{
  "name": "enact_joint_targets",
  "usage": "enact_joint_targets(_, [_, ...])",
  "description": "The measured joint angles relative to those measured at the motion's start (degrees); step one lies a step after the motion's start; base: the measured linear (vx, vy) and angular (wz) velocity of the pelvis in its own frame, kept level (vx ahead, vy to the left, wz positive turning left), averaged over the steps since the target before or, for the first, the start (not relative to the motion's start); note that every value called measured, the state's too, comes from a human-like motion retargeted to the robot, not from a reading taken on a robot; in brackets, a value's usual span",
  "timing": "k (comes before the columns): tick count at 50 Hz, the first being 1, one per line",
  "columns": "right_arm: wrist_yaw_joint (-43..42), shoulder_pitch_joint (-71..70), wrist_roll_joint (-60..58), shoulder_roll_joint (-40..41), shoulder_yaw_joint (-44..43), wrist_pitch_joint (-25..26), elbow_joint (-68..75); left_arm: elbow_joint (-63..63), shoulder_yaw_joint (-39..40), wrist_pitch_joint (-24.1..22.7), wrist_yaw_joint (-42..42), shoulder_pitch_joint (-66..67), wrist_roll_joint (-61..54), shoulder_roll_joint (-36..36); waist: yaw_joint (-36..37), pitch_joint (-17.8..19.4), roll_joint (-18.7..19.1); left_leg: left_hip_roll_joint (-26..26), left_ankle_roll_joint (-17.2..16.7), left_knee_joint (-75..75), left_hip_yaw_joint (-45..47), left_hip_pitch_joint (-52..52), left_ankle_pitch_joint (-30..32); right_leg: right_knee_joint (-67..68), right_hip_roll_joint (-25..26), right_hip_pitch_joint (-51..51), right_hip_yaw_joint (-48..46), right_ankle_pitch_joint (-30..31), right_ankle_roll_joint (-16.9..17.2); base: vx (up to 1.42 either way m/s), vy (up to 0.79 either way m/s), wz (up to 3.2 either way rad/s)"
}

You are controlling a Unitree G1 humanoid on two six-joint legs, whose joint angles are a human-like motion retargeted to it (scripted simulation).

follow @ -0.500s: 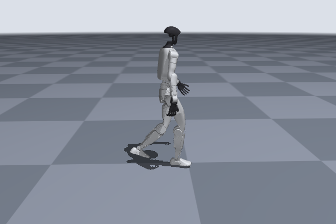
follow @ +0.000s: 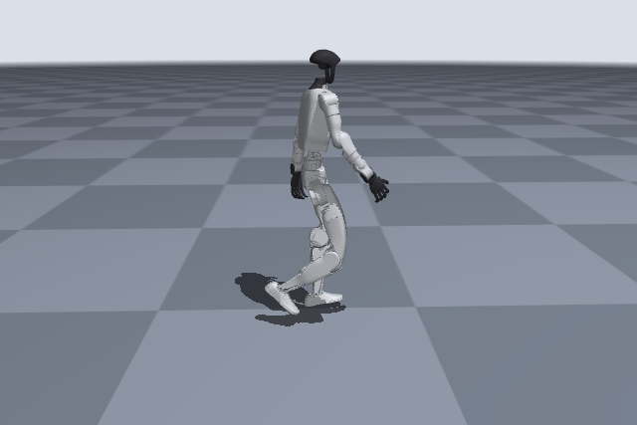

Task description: Sport exercise

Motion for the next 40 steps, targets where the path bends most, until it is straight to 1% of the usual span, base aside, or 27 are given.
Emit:
enact_joint_targets(3, [-1.55, -2.69, 0.85, 1.03, -0.45, -0.03, -0.96, 3.64, 4.15, 0.05, -1.0, 7.7, -0.38, 0.06, 2.76, -1.35, -0.11, 0.07, -0.75, -0.72, 3.03, -4.67, 3.81, -7.24, 3.49, 6.9, 0.35, 3.76, 3.26, -0.72, 0.03, -0.25])
enact_joint_targets(5, [-2.44, -4.27, 0.99, 1.62, -0.5, -0.17, -1.43, 5.1, 6.47, -0.3, -0.6, 11.55, -0.94, -0.22, 4.35, -1.74, 0.85, 1.0, -2.11, -1.31, 4.97, -7.54, 5.96, -15.2, 6.9, 11.01, 0.0, 4.43, 4.85, -0.75, 0.0, -0.12])
enact_joint_targets(7, [-3.04, -6.03, 0.52, 1.92, -0.45, -0.38, -2.16, 5.94, 7.86, -0.8, 0.26, 13.85, -1.18, -1.02, 5.46, -1.75, 3.16, 2.99, -4.28, -1.69, 6.18, -10.38, 7.25, -24.27, 10.67, 13.84, -1.36, 1.68, 4.35, -0.78, -0.01, -0.07])
enact_joint_targets(8, [-3.28, -6.97, 0.18, 2.0, -0.42, -0.47, -2.61, 6.17, 8.33, -1.03, 0.65, 14.55, -1.25, -1.58, 5.82, -1.61, 4.56, 4.26, -5.41, -1.59, 6.46, -11.74, 7.23, -28.71, 12.52, 14.77, -2.17, -0.22, 3.58, -0.8, -0.02, -0.02])
enact_joint_targets(10, [-3.84, -7.9, -0.44, 2.38, -0.16, -0.89, -3.67, 6.02, 8.59, -1.51, 1.16, 15.94, -1.25, -3.06, 5.85, -0.59, 5.94, 5.23, -6.54, -0.79, 8.06, -13.77, 5.48, -33.31, 13.08, 15.11, -4.29, -4.51, 2.2, -0.81, -0.03, 0.05])
enact_joint_targets(11, [-4.09, -8.45, -0.77, 2.48, -0.02, -1.03, -4.14, 5.71, 8.4, -1.75, 1.4, 15.98, -1.06, -3.87, 5.65, -0.11, 6.91, 6.34, -7.04, 0.68, 9.03, -14.73, 4.61, -35.33, 13.64, 14.9, -5.6, -5.41, 1.45, -0.82, -0.03, 0.05])
enact_joint_targets(13, [-4.44, -9.24, -1.41, 2.56, 0.39, -1.24, -4.85, 4.94, 7.65, -2.13, 1.54, 15.6, -0.6, -5.49, 5.06, 0.76, 8.8, 9.09, -7.5, 6.07, 11.02, -16.58, 2.19, -39.03, 14.79, 14.29, -8.14, -6.17, 0.21, -0.81, -0.03, -0.01])
enact_joint_targets(15, [-4.64, -9.3, -1.76, 2.51, 0.95, -1.32, -5.08, 3.88, 6.44, -2.38, 1.22, 14.6, 0.16, -6.91, 4.06, 1.41, 10.45, 12.76, -6.95, 16.07, 12.76, -18.11, -1.72, -41.83, 15.98, 13.41, -10.0, -5.86, -0.62, -0.78, -0.03, -0.05])
enact_joint_targets(17, [-4.63, -8.5, -2.01, 2.17, 1.59, -1.38, -5.06, 2.49, 4.51, -2.74, 1.05, 13.15, 1.07, -7.74, 2.75, 1.7, 12.19, 17.42, -5.85, 28.97, 13.02, -18.43, -6.64, -43.91, 17.91, 12.24, -11.01, -4.56, -1.11, -0.75, -0.03, -0.13])
enact_joint_targets(20, [-4.56, -6.24, -2.4, 1.1, 2.12, -1.45, -4.53, -0.08, 1.15, -3.63, 1.33, 10.33, 2.34, -7.93, 0.66, 1.22, 15.28, 24.54, -4.23, 45.66, 10.91, -15.67, -12.77, -47.49, 22.35, 10.14, -11.87, -1.46, -2.07, -0.7, -0.04, -0.19])
enact_joint_targets(22, [-4.36, -4.09, -2.76, -0.12, 2.0, -1.31, -3.49, -1.73, -0.89, -4.29, 2.05, 7.74, 2.65, -7.44, -0.9, 0.34, 17.37, 27.86, -4.44, 52.36, 8.56, -11.83, -14.54, -51.25, 25.88, 8.92, -12.44, 1.45, -2.83, -0.66, -0.04, -0.11])
enact_joint_targets(24, [-4.11, -1.71, -3.03, -1.67, 1.39, -1.01, -1.86, -3.05, -2.79, -4.91, 3.16, 4.11, 2.64, -6.69, -2.8, -0.52, 19.27, 29.69, -5.78, 55.46, 6.14, -7.22, -14.77, -56.89, 29.59, 8.45, -13.14, 5.38, -3.48, -0.63, -0.04, 0.06])
enact_joint_targets(25, [-4.14, -0.31, -3.15, -2.35, 1.1, -0.81, -0.95, -3.68, -3.6, -5.25, 3.76, 2.3, 2.6, -6.29, -3.97, -0.87, 19.99, 30.01, -6.68, 55.87, 5.07, -4.62, -14.61, -59.12, 31.05, 8.13, -13.55, 7.13, -3.75, -0.61, -0.02, 0.23])
enact_joint_targets(27, [-4.21, 2.3, -3.04, -3.66, 0.37, -0.44, 1.4, -4.92, -4.74, -5.9, 5.42, -2.19, 1.94, -5.35, -6.72, -0.98, 20.22, 28.7, -8.67, 52.52, 3.57, 0.79, -14.23, -62.41, 32.53, 7.44, -14.52, 10.01, -3.94, -0.6, -0.01, 0.33])
enact_joint_targets(30, [-4.19, 5.93, -2.19, -5.32, -1.09, 0.11, 5.31, -7.58, -5.92, -6.8, 7.76, -9.78, 0.53, -3.82, -10.33, -0.6, 18.79, 24.85, -10.04, 41.35, 2.32, 8.01, -15.85, -63.17, 31.96, 4.97, -15.68, 12.09, -3.77, -0.58, 0.0, 0.33])
enact_joint_targets(33, [-3.77, 8.95, -0.94, -6.52, -2.79, 0.46, 8.32, -11.19, -7.52, -7.74, 9.97, -18.5, -0.26, -2.62, -12.57, 0.56, 15.0, 18.88, -7.76, 24.24, 2.16, 13.77, -19.15, -60.29, 27.95, 1.18, -15.31, 12.0, -2.57, -0.57, 0.01, 0.28])
enact_joint_targets(35, [-3.42, 11.55, -0.58, -6.58, -3.07, 0.79, 9.38, -13.84, -8.78, -8.52, 11.17, -22.61, -0.21, -2.23, -13.88, 1.66, 13.56, 17.74, -6.07, 18.63, 2.62, 15.1, -22.07, -59.07, 27.03, -0.84, -12.96, 11.75, -1.11, -0.59, 0.02, 0.33])
enact_joint_targets(37, [-3.0, 13.24, -0.59, -6.49, -3.17, 0.98, 9.72, -16.01, -10.18, -8.83, 12.47, -26.9, 0.04, -1.88, -15.17, 2.8, 11.83, 16.26, -4.95, 13.73, 3.25, 15.57, -21.48, -58.14, 25.78, -3.2, -8.6, 10.21, 0.77, -0.57, 0.02, 0.33])
enact_joint_targets(40, [-2.29, 14.86, -1.32, -5.87, -2.89, 1.22, 9.74, -18.24, -11.9, -9.05, 14.19, -32.65, 0.6, -1.35, -16.75, 3.96, 9.25, 13.89, -3.94, 6.94, 4.55, 15.58, -18.18, -55.19, 22.92, -6.51, -5.38, 8.63, 2.27, -0.53, 0.0, 0.13])
